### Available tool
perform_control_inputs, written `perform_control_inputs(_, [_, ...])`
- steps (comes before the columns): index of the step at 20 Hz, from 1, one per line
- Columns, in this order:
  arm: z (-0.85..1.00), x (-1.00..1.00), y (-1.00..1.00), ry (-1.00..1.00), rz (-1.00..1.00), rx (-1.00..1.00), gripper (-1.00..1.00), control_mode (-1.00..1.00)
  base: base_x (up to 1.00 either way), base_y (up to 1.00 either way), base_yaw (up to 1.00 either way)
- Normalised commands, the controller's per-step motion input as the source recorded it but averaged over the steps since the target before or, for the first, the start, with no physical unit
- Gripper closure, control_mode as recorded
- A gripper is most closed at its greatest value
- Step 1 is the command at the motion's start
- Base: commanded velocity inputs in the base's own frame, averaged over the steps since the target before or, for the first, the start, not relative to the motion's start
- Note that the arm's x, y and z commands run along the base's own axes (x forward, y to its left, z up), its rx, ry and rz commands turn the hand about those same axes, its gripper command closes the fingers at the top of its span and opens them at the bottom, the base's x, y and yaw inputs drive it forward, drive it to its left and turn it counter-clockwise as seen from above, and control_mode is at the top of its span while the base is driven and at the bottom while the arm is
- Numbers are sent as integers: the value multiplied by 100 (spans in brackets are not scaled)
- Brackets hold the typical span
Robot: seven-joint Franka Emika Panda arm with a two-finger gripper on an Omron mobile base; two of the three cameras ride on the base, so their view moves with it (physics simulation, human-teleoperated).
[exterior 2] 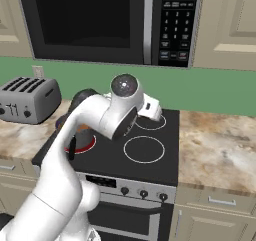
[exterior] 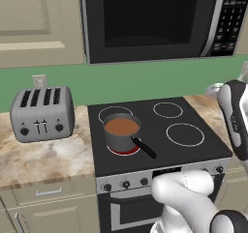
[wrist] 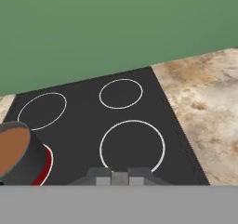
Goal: Pick up the sugar cube(s) and place them in the saucepan with hot chocolate.
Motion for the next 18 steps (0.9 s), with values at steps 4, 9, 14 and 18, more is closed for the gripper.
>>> perform_control_inputs(4, [54,-21,100,12,-4,-18,100,-100,0,0,0])
perform_control_inputs(9, [21,-27,98,5,-1,-12,100,-100,0,0,0])
perform_control_inputs(14, [2,-30,68,0,3,0,100,-100,0,0,0])
perform_control_inputs(18, [0,-15,48,0,9,3,100,-100,0,0,0])
